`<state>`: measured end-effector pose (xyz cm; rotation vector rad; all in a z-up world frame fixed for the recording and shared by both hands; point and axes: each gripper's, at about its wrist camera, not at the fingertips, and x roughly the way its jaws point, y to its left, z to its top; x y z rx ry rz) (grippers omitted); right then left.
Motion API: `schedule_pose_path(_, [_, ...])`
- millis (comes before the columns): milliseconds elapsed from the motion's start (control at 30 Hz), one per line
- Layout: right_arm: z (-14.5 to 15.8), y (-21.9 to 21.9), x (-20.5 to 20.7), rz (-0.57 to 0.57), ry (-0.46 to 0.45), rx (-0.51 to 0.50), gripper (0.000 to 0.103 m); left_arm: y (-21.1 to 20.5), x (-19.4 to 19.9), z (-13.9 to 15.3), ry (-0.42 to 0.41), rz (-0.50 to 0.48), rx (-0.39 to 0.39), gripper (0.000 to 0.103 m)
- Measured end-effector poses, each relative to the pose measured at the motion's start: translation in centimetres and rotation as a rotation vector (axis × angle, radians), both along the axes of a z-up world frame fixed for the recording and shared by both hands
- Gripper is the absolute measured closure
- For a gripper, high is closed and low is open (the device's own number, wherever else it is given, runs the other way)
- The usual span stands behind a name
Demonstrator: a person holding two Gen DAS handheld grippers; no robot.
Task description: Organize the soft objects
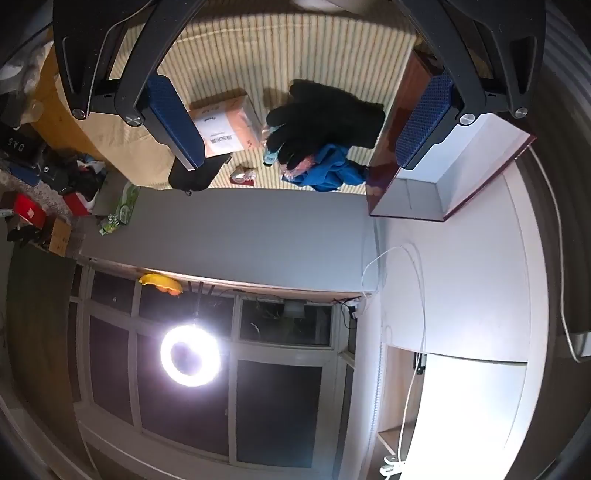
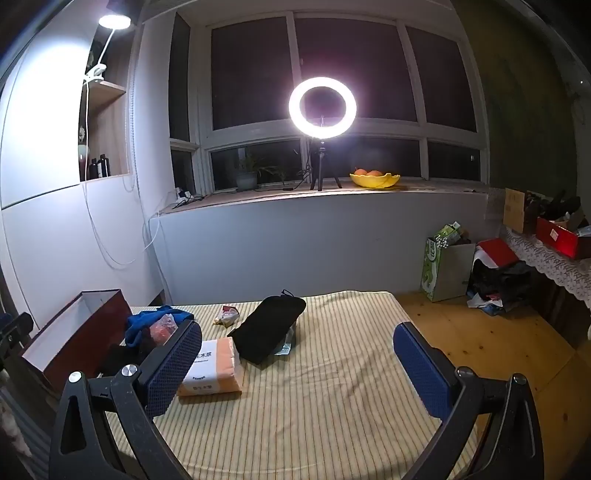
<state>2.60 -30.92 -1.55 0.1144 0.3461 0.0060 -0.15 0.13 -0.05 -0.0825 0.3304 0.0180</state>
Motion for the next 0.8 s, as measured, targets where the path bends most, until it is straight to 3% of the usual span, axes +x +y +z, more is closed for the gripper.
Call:
schedule_pose_path(100, [-0.2,0.1,0.0,-0.001,0.0,-0.011,0.0,-0.1,0.5,-0.5,0.029,0.0,0.003,0.0])
schedule_pose_path(267, [-0.3,0.6,0.1,0.001,0.011,-0.03,0.001,-0.3,0.2,-1.6,0.005,0.014,-0.004,0.0])
schedule_pose_path(800, [0.0,0.8,0.1,-0.051,0.007,-0.061,0.001,0.2,0.4,-1.2,0.017,0.008,-0.014,0.0])
